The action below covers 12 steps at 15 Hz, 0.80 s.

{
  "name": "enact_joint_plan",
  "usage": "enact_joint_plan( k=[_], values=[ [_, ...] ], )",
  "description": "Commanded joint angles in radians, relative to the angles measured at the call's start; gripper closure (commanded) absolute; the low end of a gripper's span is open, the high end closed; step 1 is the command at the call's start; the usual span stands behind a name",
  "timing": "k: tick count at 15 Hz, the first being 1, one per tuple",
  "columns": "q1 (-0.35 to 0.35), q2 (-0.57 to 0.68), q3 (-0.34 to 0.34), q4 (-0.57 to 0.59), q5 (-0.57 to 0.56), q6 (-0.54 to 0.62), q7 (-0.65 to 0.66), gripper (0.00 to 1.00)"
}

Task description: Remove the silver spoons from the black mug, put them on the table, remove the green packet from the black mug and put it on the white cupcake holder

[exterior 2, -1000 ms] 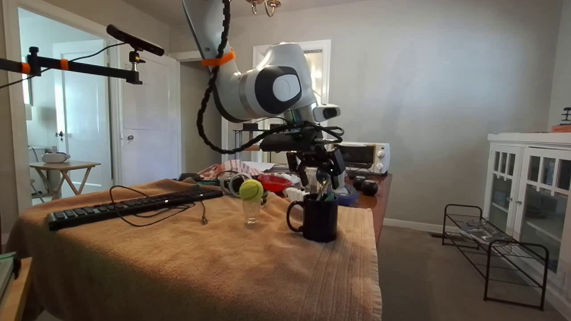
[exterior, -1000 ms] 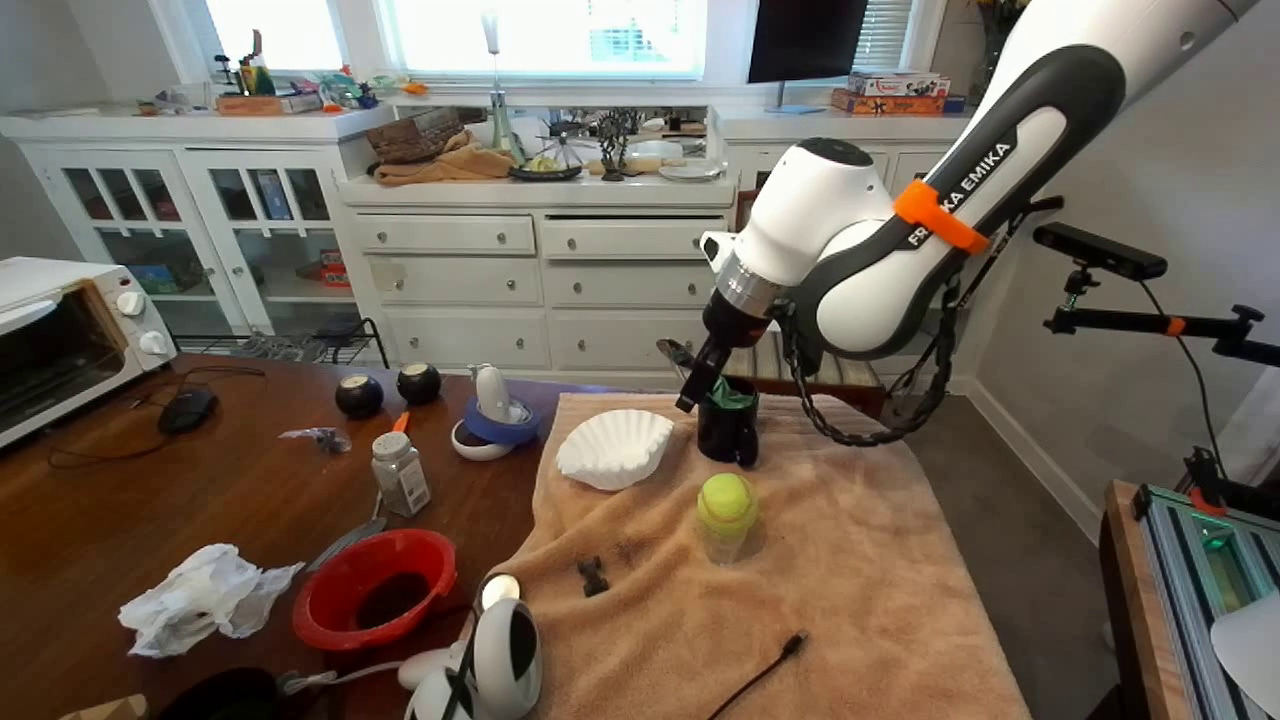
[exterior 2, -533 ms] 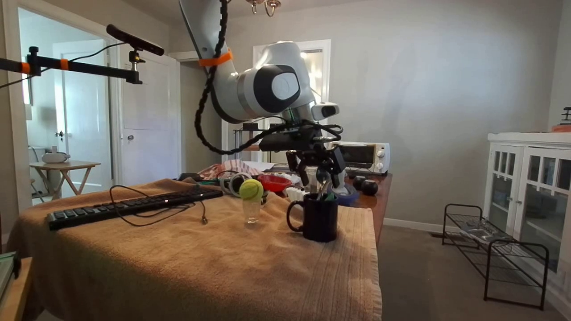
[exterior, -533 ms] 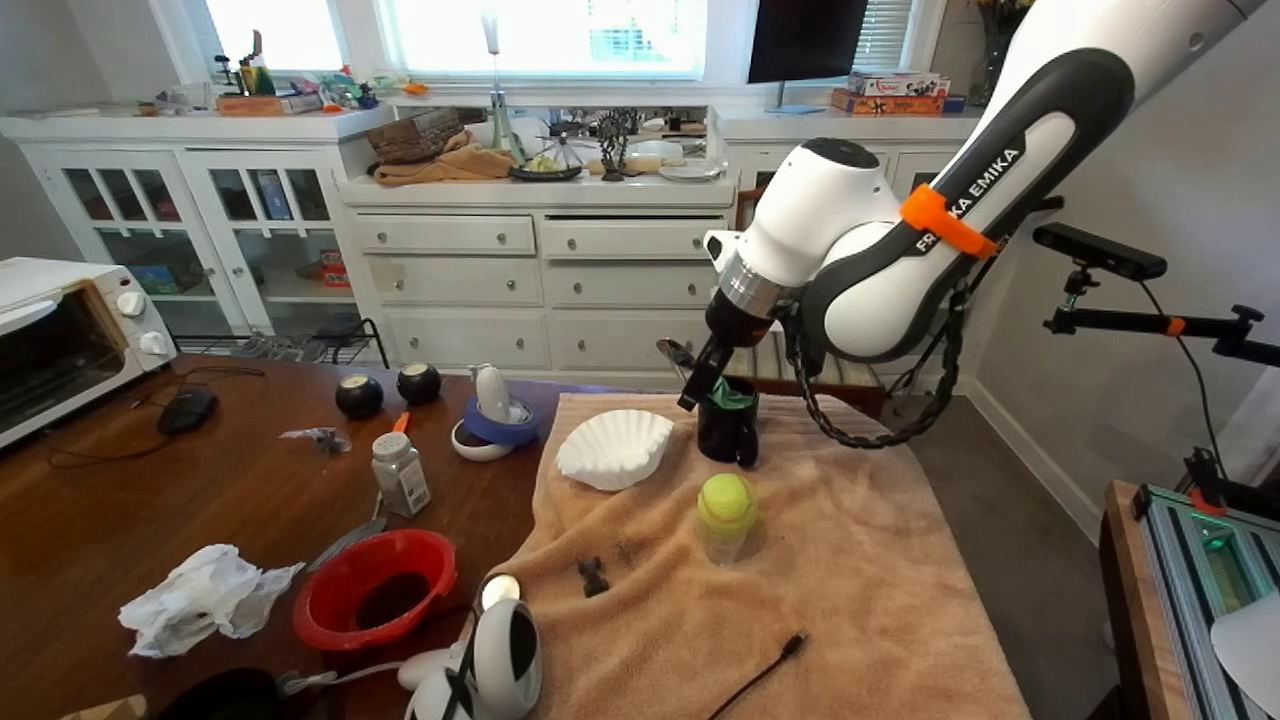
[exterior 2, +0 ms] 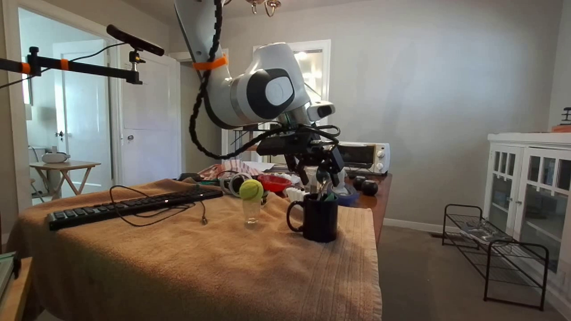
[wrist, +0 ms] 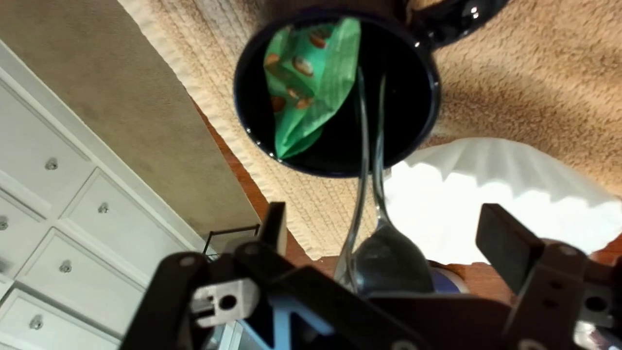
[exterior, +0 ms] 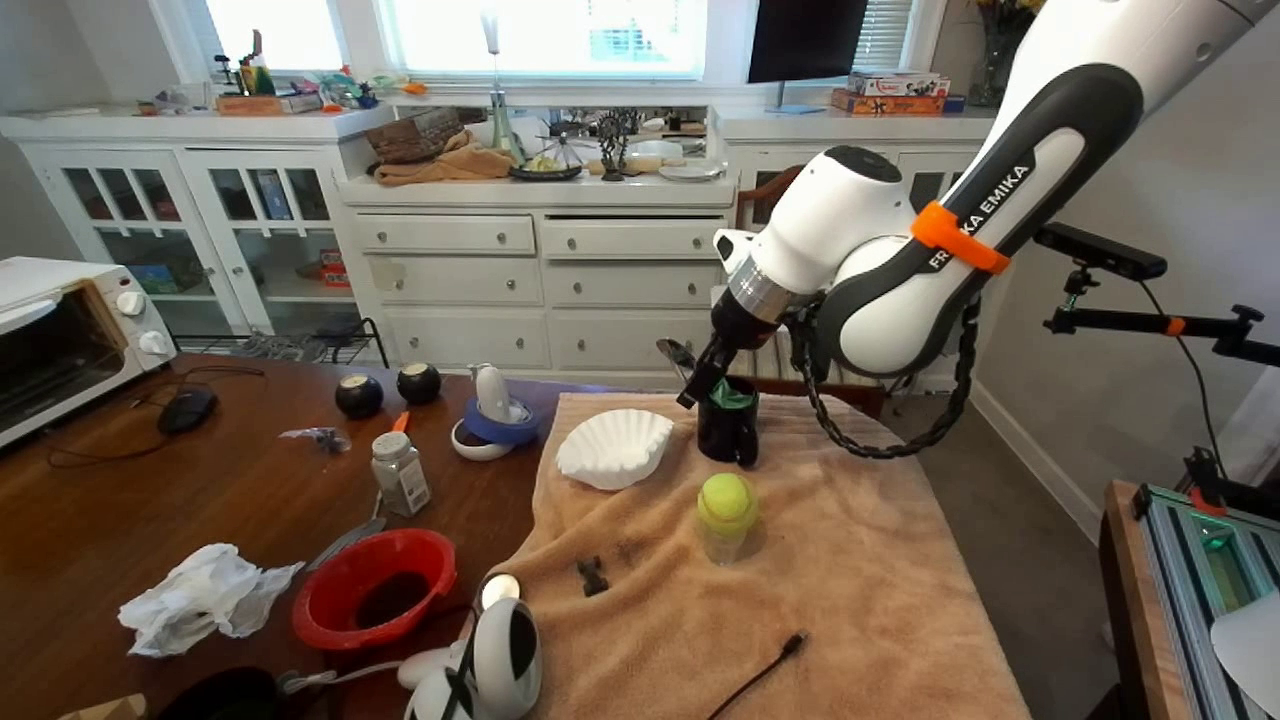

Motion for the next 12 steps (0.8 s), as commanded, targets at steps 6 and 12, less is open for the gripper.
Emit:
enact_joint_plan(
  k=[6,12],
  values=[
    [0.102,0.031,-0.123,-0.071,0.01,0.162,0.007,0.0],
    [0.139,0.06,-0.154,-0.063,0.009,0.184,-0.003,0.3]
  ],
)
